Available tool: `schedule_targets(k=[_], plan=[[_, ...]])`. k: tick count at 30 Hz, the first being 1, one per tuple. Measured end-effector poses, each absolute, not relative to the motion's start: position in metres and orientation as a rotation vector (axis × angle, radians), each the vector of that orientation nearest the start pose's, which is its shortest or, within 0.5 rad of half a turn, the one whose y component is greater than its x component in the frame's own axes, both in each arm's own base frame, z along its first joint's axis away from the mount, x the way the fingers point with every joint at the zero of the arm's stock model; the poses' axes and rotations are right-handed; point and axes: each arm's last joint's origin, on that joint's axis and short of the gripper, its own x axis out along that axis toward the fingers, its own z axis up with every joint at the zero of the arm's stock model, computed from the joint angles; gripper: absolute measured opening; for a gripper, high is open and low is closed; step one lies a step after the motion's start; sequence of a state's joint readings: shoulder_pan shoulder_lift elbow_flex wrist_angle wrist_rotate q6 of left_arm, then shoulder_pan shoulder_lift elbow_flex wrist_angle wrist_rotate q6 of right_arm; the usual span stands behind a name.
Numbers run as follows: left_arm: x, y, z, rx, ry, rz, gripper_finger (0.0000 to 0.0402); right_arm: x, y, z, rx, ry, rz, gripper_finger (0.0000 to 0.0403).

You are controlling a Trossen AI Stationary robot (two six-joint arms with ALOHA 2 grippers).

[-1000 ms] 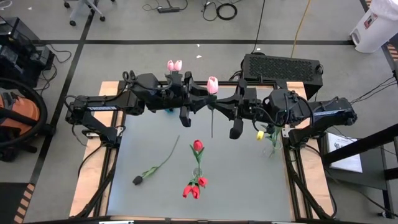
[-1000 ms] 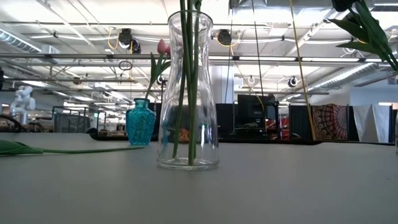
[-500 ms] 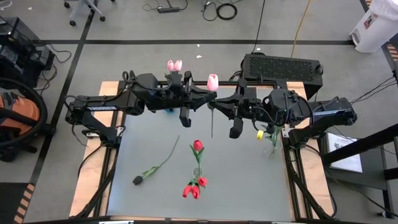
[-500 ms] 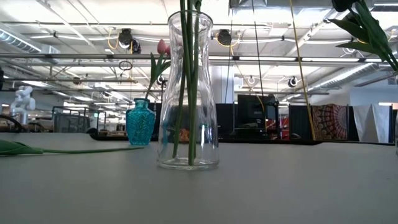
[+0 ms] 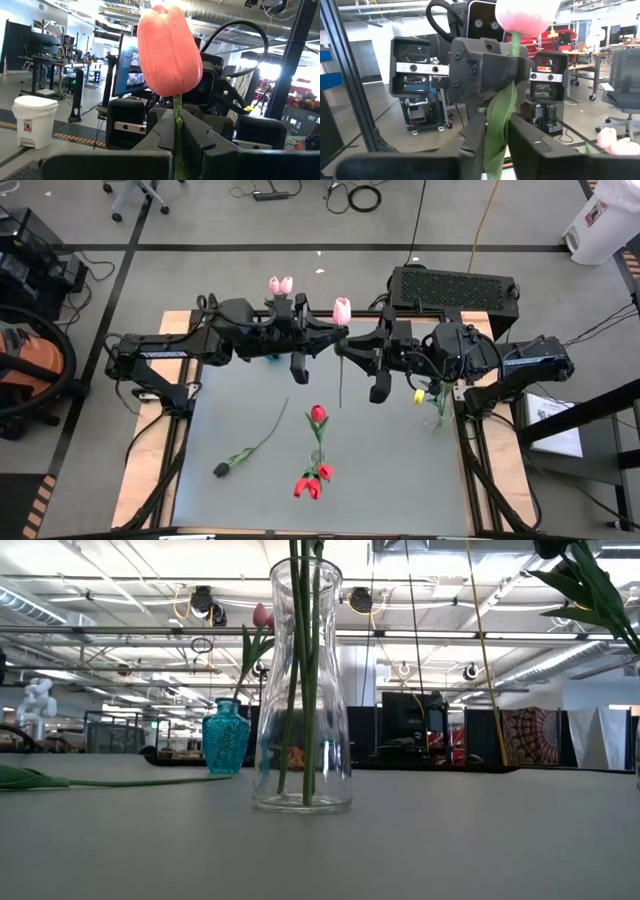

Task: Sort flowers into vase by color
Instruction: Put the pink flower into the blue vase

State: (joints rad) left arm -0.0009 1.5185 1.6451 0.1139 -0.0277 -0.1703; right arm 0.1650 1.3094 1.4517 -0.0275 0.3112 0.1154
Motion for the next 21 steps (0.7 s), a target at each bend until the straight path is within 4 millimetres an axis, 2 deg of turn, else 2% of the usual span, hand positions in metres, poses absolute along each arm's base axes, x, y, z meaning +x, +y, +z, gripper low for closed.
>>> schedule_targets(k=[6, 13, 21], plan=[[0.336, 0.001, 0.48, -0.171, -0.24, 0.015, 0.0013, 0.278, 0.037, 0.463, 0.166, -0.114, -0.134, 0.0132], [0.332, 0.001, 0.483, -0.128, -0.243, 0.02, 0.0013, 0.266, 0.035, 0.465, 0.153, -0.074, -0.142, 0.0189], [0.307, 0.01, 0.495, -0.069, -0.22, 0.119, 0.0013, 0.242, 0.031, 0.473, 0.154, -0.068, -0.146, 0.0224]])
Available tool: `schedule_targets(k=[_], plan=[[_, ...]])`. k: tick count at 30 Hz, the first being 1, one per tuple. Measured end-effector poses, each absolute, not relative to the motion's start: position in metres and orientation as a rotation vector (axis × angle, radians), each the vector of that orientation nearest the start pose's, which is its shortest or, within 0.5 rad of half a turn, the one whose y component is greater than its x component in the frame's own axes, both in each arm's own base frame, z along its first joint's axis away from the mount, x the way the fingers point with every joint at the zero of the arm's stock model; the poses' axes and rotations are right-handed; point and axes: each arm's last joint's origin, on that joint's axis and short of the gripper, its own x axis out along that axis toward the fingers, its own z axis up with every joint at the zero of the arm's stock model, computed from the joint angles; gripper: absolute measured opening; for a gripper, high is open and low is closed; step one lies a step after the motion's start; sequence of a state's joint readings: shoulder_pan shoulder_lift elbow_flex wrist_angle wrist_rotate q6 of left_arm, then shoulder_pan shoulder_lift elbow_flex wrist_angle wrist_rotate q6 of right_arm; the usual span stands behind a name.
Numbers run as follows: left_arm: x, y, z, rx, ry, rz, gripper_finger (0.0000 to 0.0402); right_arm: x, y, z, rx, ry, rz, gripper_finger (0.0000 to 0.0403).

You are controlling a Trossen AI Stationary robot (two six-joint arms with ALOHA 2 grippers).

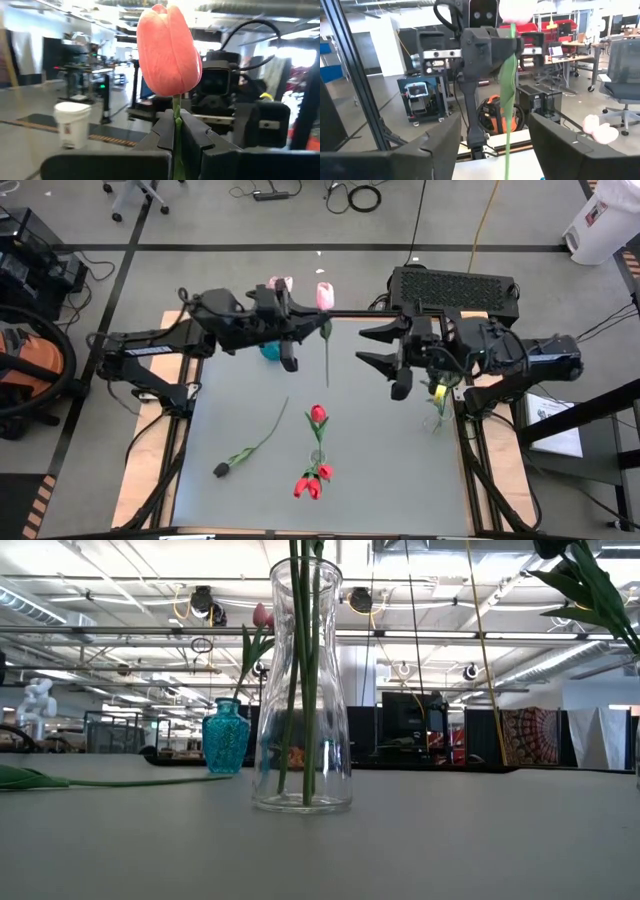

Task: Sort flowers into vase by color
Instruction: Put the pink flower into the blue vase

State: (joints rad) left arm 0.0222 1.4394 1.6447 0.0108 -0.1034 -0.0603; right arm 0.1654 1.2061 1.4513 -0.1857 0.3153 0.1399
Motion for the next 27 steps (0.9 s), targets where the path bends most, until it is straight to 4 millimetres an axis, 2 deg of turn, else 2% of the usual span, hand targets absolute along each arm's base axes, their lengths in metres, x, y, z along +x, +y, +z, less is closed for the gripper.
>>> schedule_targets(k=[8, 13, 22, 27], plan=[[0.27, 0.02, 0.506, -0.008, -0.154, 0.299, 0.0013, 0.222, 0.028, 0.479, 0.163, -0.055, -0.147, 0.0226], [0.24, 0.029, 0.512, 0.0, -0.11, 0.409, 0.0013, 0.22, 0.028, 0.476, 0.173, -0.018, -0.149, 0.0226], [0.179, 0.04, 0.512, 0.012, 0.037, 0.594, 0.0013, 0.219, 0.028, 0.471, 0.161, 0.032, -0.151, 0.0226], [0.142, 0.038, 0.515, -0.008, 0.05, 0.653, 0.0013, 0.208, 0.026, 0.473, 0.157, 0.045, -0.151, 0.0226]])
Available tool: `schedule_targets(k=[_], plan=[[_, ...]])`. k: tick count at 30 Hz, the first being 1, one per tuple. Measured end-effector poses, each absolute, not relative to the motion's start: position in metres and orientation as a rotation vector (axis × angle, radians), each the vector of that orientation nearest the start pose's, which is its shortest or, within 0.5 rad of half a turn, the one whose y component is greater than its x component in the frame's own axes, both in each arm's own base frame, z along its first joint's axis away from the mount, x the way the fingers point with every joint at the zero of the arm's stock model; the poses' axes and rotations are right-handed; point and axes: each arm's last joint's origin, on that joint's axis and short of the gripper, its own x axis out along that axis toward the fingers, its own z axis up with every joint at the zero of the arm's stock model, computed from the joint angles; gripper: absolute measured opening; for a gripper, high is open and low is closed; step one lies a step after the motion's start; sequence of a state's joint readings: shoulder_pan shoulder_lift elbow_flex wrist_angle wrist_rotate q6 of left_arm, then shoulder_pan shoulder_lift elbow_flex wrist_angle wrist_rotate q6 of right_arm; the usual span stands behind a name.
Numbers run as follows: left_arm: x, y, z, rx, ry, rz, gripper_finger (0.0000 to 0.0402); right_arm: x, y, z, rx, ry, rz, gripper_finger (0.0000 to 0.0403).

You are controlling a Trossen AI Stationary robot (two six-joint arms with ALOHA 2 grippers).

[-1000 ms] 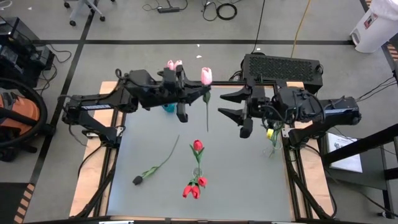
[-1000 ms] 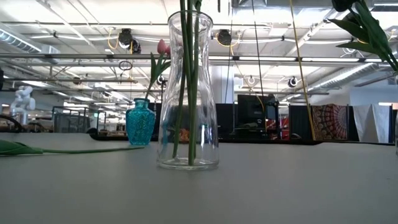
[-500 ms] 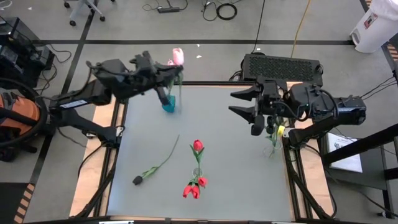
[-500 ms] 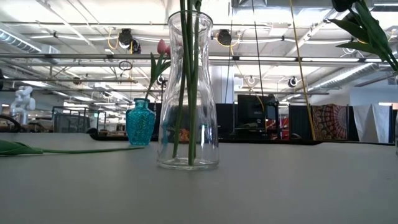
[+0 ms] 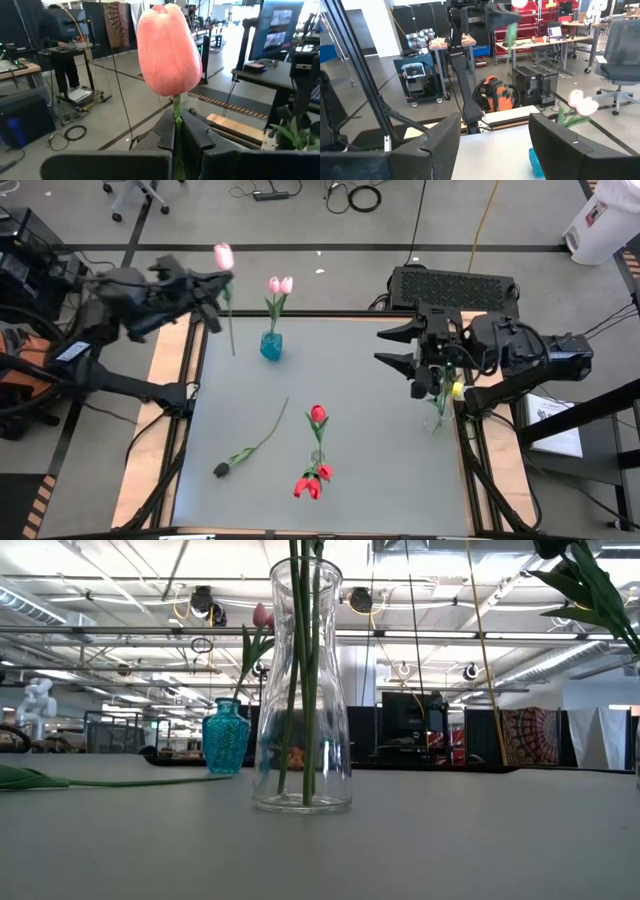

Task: Sort flowers into vase by color
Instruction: Put the pink flower into the blue vase

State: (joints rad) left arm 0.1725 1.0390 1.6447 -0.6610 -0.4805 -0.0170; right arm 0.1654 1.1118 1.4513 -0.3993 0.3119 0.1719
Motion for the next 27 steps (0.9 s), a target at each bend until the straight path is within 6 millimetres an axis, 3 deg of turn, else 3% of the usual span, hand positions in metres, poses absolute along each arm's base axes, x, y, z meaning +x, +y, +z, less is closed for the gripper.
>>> schedule_targets(k=[16, 27], plan=[[0.045, 0.024, 0.51, -0.005, 0.061, 0.753, 0.0013, 0.125, 0.012, 0.491, 0.174, -0.026, -0.145, 0.0226], [0.011, 0.019, 0.485, -0.004, 0.082, 0.789, 0.0013, 0.073, 0.003, 0.49, 0.178, -0.041, -0.144, 0.0226]])
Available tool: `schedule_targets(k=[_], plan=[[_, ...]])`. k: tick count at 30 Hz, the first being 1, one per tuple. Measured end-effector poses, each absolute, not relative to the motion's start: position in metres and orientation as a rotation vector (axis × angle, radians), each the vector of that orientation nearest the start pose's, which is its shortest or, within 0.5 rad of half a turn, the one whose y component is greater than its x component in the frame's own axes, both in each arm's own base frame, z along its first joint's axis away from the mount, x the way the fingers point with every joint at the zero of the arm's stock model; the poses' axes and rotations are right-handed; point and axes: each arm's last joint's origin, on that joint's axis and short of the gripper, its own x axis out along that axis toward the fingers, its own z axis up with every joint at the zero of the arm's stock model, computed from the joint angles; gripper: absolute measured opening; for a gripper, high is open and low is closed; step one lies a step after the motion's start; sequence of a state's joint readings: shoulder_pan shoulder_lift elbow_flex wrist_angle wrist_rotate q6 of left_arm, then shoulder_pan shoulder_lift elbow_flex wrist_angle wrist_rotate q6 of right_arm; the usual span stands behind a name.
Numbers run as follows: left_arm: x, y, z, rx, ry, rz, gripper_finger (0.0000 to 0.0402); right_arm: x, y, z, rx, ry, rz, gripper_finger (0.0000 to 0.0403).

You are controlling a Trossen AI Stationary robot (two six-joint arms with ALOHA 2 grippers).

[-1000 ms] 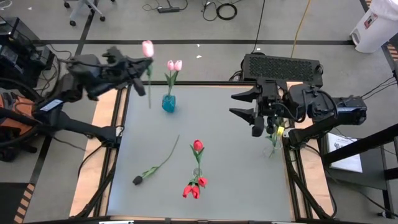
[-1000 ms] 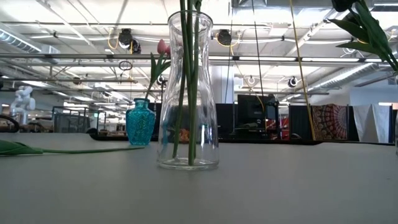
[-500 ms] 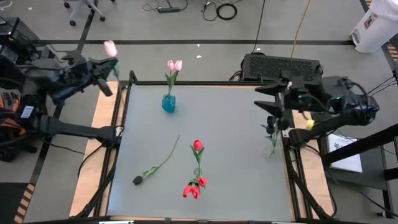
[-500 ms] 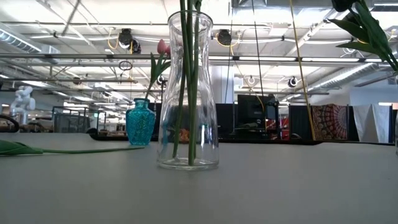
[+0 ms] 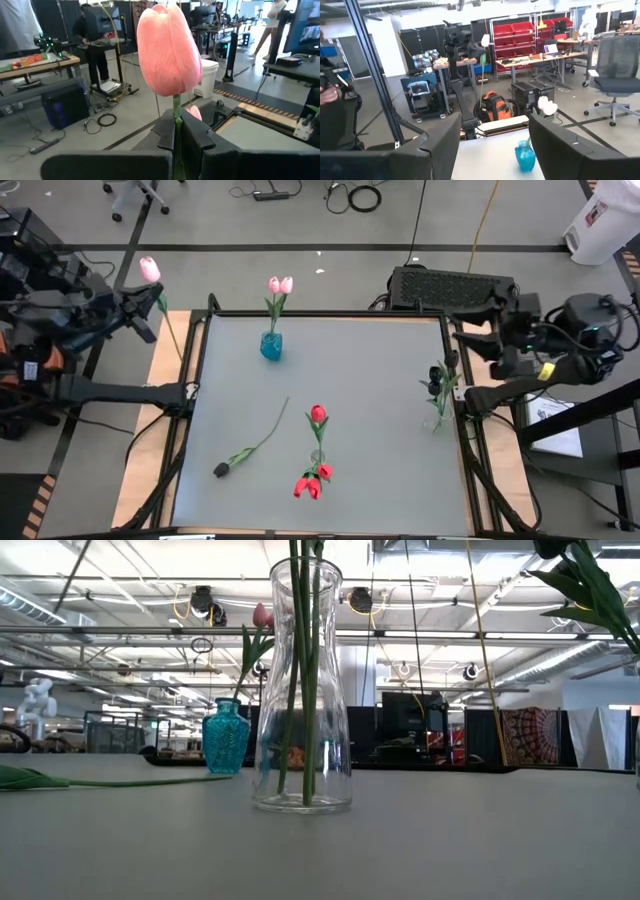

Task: Sort flowers into vase by color
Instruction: Put the pink flower into the blue vase

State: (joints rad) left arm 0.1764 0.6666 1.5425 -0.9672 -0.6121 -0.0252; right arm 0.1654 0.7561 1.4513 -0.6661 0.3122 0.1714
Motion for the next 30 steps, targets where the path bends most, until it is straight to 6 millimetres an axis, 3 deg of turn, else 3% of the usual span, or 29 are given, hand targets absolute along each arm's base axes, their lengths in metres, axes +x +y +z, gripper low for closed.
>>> schedule_targets(k=[7, 19, 24, 30], plan=[[0.007, 0.018, 0.455, -0.065, 0.067, 0.792, 0.0013, 0.053, 0.0, 0.487, 0.176, -0.031, -0.145, 0.0226], [0.043, 0.025, 0.404, -0.083, 0.01, 0.79, 0.0013, 0.05, -0.001, 0.486, 0.175, -0.03, -0.145, 0.0226], [0.053, 0.026, 0.402, -0.086, -0.062, 0.786, 0.0013, 0.05, -0.001, 0.486, 0.175, -0.029, -0.145, 0.0226], [0.056, 0.026, 0.415, -0.07, -0.178, 0.762, 0.0013, 0.05, -0.001, 0.486, 0.175, -0.029, -0.145, 0.0226]])
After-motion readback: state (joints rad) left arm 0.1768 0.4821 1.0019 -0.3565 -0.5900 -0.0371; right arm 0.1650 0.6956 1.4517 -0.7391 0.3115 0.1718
